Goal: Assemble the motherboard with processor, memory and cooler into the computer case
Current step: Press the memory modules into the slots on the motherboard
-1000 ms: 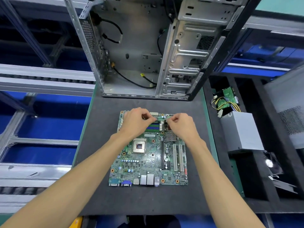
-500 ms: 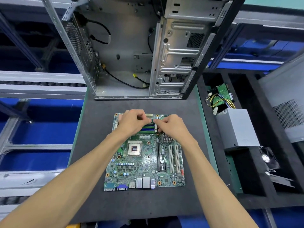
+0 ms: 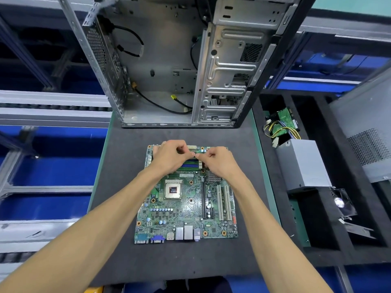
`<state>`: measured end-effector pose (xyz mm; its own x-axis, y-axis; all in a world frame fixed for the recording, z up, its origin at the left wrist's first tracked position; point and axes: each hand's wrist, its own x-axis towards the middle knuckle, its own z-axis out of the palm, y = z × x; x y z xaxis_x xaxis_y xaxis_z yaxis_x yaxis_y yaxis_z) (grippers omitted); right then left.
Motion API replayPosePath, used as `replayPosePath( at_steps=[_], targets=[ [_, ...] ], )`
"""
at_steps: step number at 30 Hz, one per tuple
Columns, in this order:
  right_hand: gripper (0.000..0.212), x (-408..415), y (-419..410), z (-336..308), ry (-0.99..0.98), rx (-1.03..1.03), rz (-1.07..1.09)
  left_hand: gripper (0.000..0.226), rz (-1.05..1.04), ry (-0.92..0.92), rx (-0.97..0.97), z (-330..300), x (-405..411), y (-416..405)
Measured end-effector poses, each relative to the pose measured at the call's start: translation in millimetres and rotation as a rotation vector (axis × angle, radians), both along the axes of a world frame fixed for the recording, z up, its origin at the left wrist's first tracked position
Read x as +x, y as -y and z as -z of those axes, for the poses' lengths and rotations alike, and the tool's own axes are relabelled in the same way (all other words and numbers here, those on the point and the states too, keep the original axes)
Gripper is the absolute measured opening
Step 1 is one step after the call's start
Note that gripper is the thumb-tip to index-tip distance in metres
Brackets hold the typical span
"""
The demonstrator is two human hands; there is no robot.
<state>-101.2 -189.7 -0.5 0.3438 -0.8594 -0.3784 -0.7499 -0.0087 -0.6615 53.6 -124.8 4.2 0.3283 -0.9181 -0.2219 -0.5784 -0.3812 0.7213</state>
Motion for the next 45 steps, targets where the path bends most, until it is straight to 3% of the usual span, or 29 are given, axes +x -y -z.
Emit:
replayPosePath(
  at_steps=[4, 7, 19, 23, 26, 29, 35, 43, 45],
  targets=[
    [0.043, -3.1, -10.0, 2.1, 0.001, -0.018, 0.025, 0.016, 0.081, -0.021, -0.035, -1.4, 7.7, -8.6],
    [0.024, -9.1, -15.8, 3.9, 0.015, -0.039, 0.042, 0.003, 0.105, 0.055, -0.089, 1.0, 13.0, -15.9],
    [0.018, -10.6, -25.2, -1.6, 0.016, -0.087, 0.027, 0.009, 0.09, 0.168, -0.246, 2.7, 8.6, -27.8],
    [0.013, -24.8, -31.6, -9.8, -0.036, -0.14, 0.056, 0.015, -0.114, 0.343, -0.332, -5.0, 21.7, -43.6],
    [0.032, -46.6, -34.4, -15.1, -0.159, -0.213, 0.127, 0.026, -0.265, 0.362, -0.095, -3.4, 34.6, -66.0],
    [0.05, -61.9, -39.4, -13.7, -0.265, -0.152, 0.132, 0.042, -0.256, 0.317, 0.151, 3.6, 33.6, -86.7],
    [0.06, -56.9, -54.4, -8.8, -0.308, -0.075, 0.118, 0.06, -0.222, 0.173, 0.28, 6.6, 31.5, -91.0],
    [0.052, -59.5, -54.7, -3.1, -0.197, -0.046, 0.247, 0.045, -0.397, -0.207, 0.28, 5.4, 37.1, -82.0],
    [0.052, -61.6, -51.0, -3.7, -0.174, -0.056, 0.286, 0.027, -0.434, -0.251, 0.242, 6.3, 33.8, -74.5]
  ],
)
